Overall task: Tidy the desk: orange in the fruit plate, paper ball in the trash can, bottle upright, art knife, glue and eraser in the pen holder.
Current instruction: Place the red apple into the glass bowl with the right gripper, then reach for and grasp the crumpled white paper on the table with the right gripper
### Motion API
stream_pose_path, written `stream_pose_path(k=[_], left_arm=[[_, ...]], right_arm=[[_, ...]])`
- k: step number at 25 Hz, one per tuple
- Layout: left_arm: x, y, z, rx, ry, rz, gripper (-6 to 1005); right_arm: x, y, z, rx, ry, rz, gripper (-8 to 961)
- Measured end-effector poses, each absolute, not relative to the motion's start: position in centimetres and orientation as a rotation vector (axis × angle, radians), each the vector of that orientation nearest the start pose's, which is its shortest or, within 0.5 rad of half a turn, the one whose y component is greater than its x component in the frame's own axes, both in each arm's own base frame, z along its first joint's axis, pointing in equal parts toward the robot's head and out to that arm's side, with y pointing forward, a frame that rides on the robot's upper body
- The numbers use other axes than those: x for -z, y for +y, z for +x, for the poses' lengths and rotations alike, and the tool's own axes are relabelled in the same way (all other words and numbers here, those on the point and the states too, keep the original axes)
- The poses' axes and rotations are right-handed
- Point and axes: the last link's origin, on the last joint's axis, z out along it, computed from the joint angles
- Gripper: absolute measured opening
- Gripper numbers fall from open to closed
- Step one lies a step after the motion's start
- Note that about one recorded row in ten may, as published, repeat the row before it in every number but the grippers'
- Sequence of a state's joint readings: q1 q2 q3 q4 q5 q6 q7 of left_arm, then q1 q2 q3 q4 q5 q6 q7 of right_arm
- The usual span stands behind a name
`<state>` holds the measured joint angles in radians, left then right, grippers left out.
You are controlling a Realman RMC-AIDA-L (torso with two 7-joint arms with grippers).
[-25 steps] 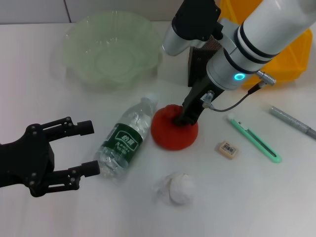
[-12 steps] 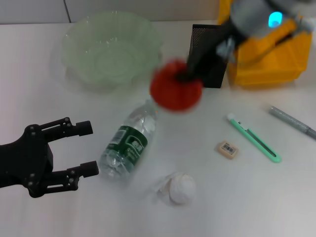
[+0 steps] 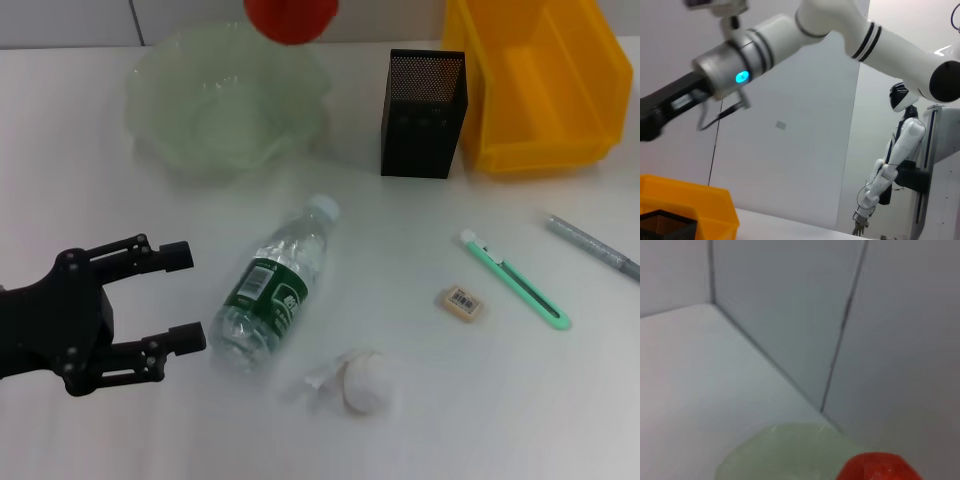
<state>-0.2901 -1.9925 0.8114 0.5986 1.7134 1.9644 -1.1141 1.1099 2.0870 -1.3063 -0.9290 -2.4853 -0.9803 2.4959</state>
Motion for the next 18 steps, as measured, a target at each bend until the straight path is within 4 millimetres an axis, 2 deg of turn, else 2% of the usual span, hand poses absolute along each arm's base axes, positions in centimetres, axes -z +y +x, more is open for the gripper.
stream_pose_path(k=[1,6,15,18], left_arm=[[-3.6,23.5,-28.5,1.132,-0.347,-2.765,785],[-3.5,23.8,-28.4,1.124,-0.345,-2.761,785],[-3.2,24.3,-28.4,1.099,-0.353,-2.753,785],[-3.2,24.4,-28.4,1.096,-0.352,-2.75,785]], right_arm=[[4.2,47.3,2.5,-0.087,0.473,-2.512,53],[5.3,47.1,2.6,-0.198,0.432,-2.552,110],[5.0,46.9,2.8,-0.243,0.439,-2.568,453],[4.6,45.9,2.9,-0.23,0.43,-2.618,554]])
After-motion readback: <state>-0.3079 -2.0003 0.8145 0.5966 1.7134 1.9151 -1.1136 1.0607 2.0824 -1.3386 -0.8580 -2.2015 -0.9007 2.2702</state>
